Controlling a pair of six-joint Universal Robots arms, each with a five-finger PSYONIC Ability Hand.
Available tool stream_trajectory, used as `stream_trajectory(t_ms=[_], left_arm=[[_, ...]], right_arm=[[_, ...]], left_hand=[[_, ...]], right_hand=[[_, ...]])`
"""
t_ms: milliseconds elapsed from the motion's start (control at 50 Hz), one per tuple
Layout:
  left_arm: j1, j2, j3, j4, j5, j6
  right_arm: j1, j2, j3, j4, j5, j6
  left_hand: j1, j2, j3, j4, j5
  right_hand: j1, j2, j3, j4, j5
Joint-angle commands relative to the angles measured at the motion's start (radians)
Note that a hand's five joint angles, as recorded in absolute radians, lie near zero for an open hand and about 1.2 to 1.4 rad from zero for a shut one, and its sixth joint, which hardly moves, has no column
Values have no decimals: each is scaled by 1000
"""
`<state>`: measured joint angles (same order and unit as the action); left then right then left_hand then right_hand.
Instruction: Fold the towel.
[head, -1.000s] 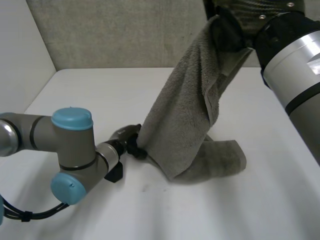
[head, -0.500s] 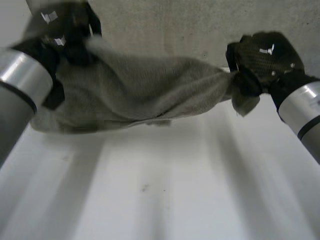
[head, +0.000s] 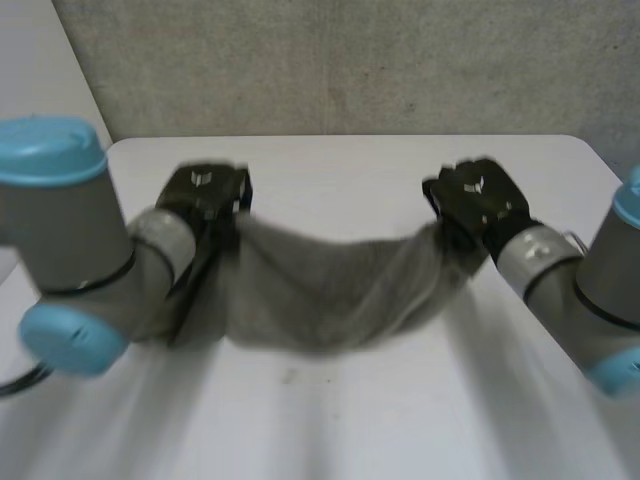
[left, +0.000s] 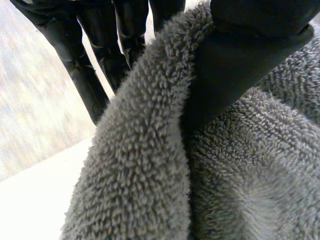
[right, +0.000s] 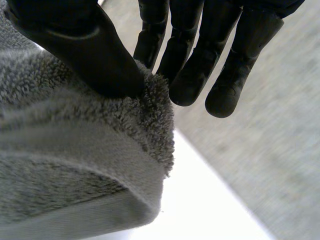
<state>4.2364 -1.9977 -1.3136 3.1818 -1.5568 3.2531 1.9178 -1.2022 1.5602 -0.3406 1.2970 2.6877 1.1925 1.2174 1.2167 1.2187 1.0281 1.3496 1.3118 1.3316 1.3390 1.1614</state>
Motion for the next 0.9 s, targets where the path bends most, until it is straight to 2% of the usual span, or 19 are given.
stream_trajectory(t_ms=[20,60,120,200,240,260,280,320,340,380,420,440,540,560,640,660,700,900], left_arm=[[5,-69,271,178,-31,-4],[11,-32,324,262,-75,-12],[11,34,306,300,-95,-12],[5,85,212,299,-97,-12],[-3,112,81,299,-92,-9],[-3,120,13,299,-92,-7],[-3,120,13,299,-92,-7],[-15,122,-129,302,-86,-6],[-15,122,-130,302,-86,-6],[-39,97,-250,309,-82,-3],[-53,65,-298,310,-80,-3],[-53,65,-299,310,-80,-3],[-122,-41,-415,300,-83,-4],[-122,-41,-415,300,-83,-4],[-151,-32,-482,297,-83,-4],[-151,-32,-483,297,-83,-4],[-164,12,-513,297,-83,-4],[-174,135,-587,296,-81,-6]], right_arm=[[0,41,-108,-348,2,23],[-3,23,-91,-542,-1,27],[-6,-20,-56,-645,1,53],[-16,-60,-12,-620,-1,123],[-19,-53,20,-559,-17,203],[-19,-53,20,-558,-18,204],[-22,-40,41,-519,-42,224],[-52,5,76,-424,-108,215],[-52,6,77,-423,-108,215],[-75,55,115,-350,-178,166],[-82,79,133,-322,-200,124],[-82,79,133,-322,-200,124],[-123,127,216,-181,-217,-107],[-123,127,216,-181,-217,-108],[-181,87,271,-34,-222,-267],[-181,87,271,-34,-222,-267],[-213,26,294,76,-225,-328],[-295,-126,351,380,-251,-354]], left_hand=[[204,179,180,178,194],[204,179,180,178,194],[204,179,180,178,194],[204,179,180,178,194],[204,179,180,178,194],[204,179,180,178,194],[204,179,180,178,194],[204,179,180,178,194],[204,179,180,178,194],[204,179,180,178,194],[204,179,180,178,194],[204,179,180,178,194],[204,179,180,178,194],[204,179,180,178,194],[204,179,180,178,194],[204,179,180,178,194],[204,179,180,178,194],[204,179,180,178,194]], right_hand=[[47,85,65,57,60],[47,85,65,57,60],[47,85,65,57,60],[47,85,65,57,60],[47,85,65,57,60],[47,85,65,57,60],[47,85,65,57,60],[47,85,65,57,60],[47,85,65,57,60],[47,85,65,57,60],[47,85,65,57,60],[47,85,65,57,60],[47,85,65,57,60],[47,85,65,57,60],[47,85,65,57,60],[47,85,65,57,60],[47,85,65,57,60],[47,85,65,57,60]])
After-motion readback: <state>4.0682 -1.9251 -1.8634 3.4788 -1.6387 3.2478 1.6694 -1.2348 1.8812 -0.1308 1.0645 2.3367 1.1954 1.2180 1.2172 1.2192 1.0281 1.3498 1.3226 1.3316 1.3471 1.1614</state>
